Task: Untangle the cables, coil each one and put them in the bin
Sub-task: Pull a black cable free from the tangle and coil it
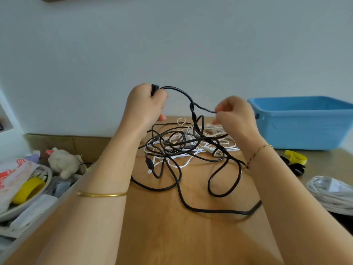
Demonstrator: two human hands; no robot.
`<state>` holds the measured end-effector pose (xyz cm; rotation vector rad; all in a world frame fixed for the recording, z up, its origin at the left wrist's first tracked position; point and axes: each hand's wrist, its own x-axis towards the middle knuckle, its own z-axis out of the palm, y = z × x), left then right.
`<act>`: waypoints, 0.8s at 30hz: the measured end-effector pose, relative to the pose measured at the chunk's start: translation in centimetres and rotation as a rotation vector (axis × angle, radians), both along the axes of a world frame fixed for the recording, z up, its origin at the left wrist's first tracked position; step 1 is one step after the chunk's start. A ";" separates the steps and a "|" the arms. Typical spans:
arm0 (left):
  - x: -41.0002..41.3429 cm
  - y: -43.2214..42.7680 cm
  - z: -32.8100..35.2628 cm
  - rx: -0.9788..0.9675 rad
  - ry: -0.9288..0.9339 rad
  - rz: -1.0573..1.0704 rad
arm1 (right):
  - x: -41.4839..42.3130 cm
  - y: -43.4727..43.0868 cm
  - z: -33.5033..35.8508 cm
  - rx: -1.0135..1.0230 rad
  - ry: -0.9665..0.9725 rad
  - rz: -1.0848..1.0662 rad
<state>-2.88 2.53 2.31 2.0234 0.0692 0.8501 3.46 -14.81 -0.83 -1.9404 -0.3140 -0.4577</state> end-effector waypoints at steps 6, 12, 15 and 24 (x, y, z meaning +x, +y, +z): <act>-0.3 -1.0 -0.2 0.141 0.124 -0.006 | -1.9 2.3 1.4 -0.249 -0.263 0.229; -1.4 -1.9 0.6 -0.226 0.337 -0.313 | -0.9 1.6 0.8 -0.191 -0.257 0.282; -1.8 -1.9 1.1 -0.566 0.462 -0.635 | -0.8 2.0 0.3 -0.162 -0.248 0.332; -0.5 -0.6 0.0 -1.438 0.130 -1.160 | -1.0 2.8 -0.2 -0.125 -0.172 0.498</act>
